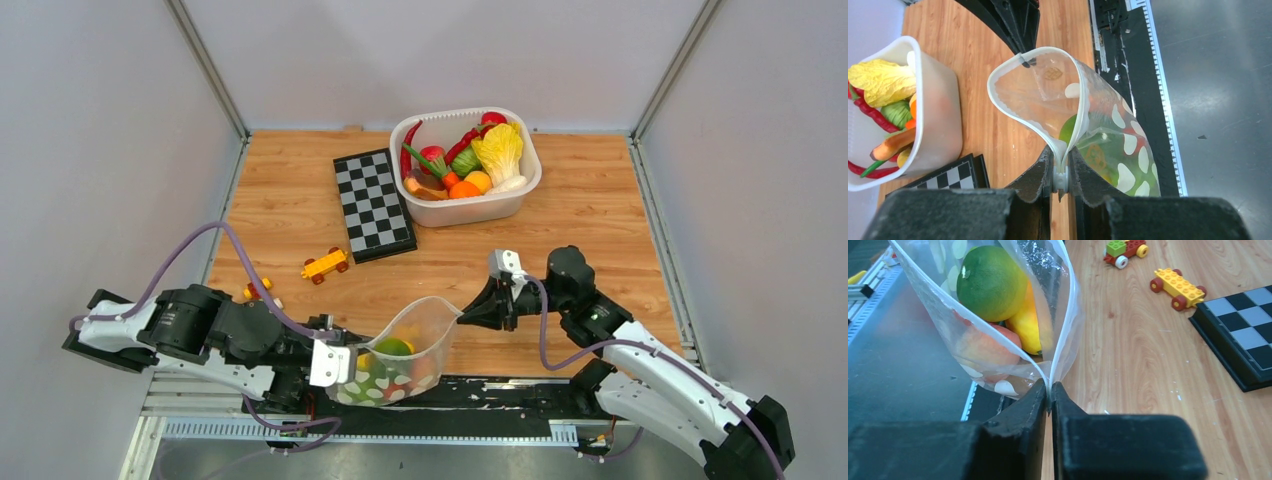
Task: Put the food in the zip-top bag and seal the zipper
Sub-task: Adjust the zipper food storage bag at the center of the board, then zip the zipper food storage bag at the center of the board.
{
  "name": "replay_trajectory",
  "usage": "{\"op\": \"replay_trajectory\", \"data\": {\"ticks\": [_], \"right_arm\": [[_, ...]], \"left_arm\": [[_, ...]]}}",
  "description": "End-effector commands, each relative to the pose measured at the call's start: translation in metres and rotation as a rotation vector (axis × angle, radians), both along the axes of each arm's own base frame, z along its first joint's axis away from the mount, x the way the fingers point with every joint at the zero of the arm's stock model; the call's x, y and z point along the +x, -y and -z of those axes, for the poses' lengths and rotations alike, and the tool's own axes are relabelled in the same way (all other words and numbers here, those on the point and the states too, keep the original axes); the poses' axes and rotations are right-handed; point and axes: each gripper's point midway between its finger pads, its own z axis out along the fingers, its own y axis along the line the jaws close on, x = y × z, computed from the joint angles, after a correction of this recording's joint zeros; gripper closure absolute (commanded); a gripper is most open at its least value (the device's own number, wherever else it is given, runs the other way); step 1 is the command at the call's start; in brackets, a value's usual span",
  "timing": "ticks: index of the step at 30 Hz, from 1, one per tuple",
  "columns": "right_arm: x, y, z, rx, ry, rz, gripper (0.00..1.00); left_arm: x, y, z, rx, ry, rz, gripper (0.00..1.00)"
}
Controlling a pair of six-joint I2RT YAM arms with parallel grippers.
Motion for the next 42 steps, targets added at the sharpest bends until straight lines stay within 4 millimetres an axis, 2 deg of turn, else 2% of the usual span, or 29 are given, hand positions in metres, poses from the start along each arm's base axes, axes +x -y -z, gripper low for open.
{"op": "replay_trajectory", "data": {"ticks": [1, 4, 8, 11, 12, 18, 21, 24, 26, 30, 32, 33, 38, 42], "right_arm": [[0.015, -0.001, -0.03, 0.024, 0.079, 0.081, 0.95], [0.027, 0.008, -0.035, -0.005, 0.094, 0.194, 1.0], [0.059, 0.032, -0.033, -0.094, 0.121, 0.443, 1.0], [0.075, 0.05, -0.032, -0.143, 0.136, 0.58, 1.0], [0.078, 0.054, -0.039, -0.145, 0.144, 0.611, 1.0], [0.068, 0.065, -0.038, -0.218, 0.174, 0.582, 1.0], [0.054, 0.058, -0.042, -0.203, 0.172, 0.496, 0.99], [0.052, 0.059, -0.044, -0.206, 0.16, 0.497, 0.95], [0.05, 0.06, -0.044, -0.217, 0.16, 0.489, 0.89], [0.048, 0.06, -0.053, -0.206, 0.159, 0.484, 0.61], [0.038, 0.055, -0.064, -0.175, 0.173, 0.42, 0.44], [0.034, 0.051, -0.07, -0.156, 0.183, 0.387, 0.39], [0.016, 0.029, -0.104, -0.049, 0.214, 0.207, 0.23], [0.008, 0.004, -0.124, -0.012, 0.199, 0.107, 0.16]], "left_arm": [[0.009, -0.002, -0.015, -0.065, 0.003, -0.056, 1.0], [0.016, -0.006, -0.011, -0.055, -0.002, -0.102, 1.0], [0.028, -0.016, -0.005, -0.033, 0.0, -0.189, 1.0], [0.04, -0.025, -0.002, -0.022, 0.008, -0.27, 1.0], [0.046, -0.028, -0.002, -0.023, 0.016, -0.305, 1.0], [0.072, -0.038, -0.001, -0.038, 0.09, -0.467, 1.0], [0.073, -0.031, -0.001, -0.061, 0.106, -0.47, 1.0], [0.075, -0.022, 0.003, -0.077, 0.129, -0.485, 1.0], [0.077, -0.016, 0.007, -0.087, 0.138, -0.5, 1.0], [0.075, 0.0, 0.009, -0.132, 0.128, -0.502, 1.0], [0.071, 0.006, 0.01, -0.142, 0.126, -0.478, 1.0], [0.07, 0.009, 0.01, -0.144, 0.124, -0.467, 1.0], [0.065, 0.016, 0.006, -0.124, 0.147, -0.421, 1.0], [0.062, 0.021, 0.004, -0.093, 0.152, -0.408, 1.0]]}}
